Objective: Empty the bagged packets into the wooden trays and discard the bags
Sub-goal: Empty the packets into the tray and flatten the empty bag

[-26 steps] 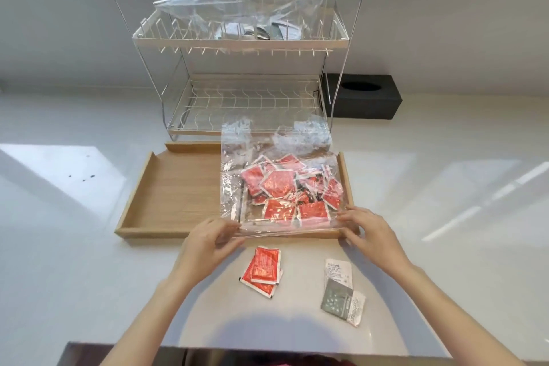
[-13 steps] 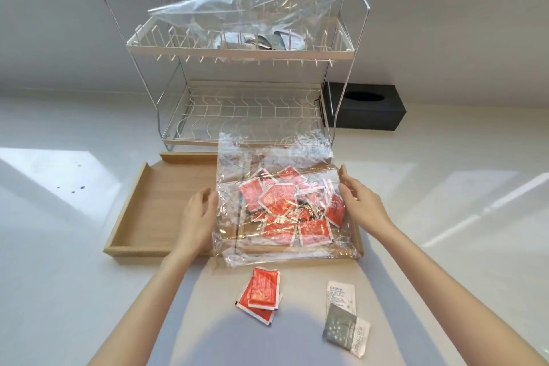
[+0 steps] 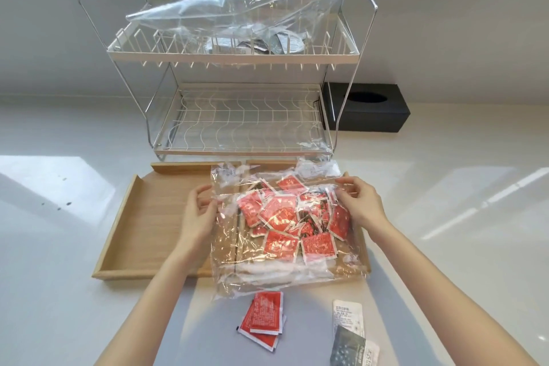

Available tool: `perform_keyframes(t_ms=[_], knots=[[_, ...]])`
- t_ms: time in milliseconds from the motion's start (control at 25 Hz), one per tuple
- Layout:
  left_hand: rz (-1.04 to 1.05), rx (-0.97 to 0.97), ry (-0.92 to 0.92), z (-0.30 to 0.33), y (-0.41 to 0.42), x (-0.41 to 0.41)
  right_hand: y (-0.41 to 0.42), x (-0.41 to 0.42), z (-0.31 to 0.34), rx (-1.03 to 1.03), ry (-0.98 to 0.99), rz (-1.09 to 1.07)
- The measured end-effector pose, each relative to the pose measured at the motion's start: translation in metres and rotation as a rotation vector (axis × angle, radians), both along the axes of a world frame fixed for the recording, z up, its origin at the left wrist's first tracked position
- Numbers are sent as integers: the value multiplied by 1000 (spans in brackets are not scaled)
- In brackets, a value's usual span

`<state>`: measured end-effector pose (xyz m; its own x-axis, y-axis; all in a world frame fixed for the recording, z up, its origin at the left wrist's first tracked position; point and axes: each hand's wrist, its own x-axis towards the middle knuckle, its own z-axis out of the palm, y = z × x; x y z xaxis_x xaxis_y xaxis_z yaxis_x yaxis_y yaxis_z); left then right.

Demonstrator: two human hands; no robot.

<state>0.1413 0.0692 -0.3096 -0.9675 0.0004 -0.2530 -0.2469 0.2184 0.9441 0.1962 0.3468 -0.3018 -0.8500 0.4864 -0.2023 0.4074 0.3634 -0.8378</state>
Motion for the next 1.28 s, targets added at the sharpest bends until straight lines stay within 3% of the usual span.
perform_keyframes(t_ms=[120,400,1000,1280], knots=[[6,41,69,6,-4,6,2,8,4,-172,62,-31],[-219,-133,220,23,-19,17,5,27,31,-217,204,38],[-82,-410,553,70,-18,35,10,44,68,336,309,125],[-84,-267,598,83,-15,32,10,47,83,268,419,135]])
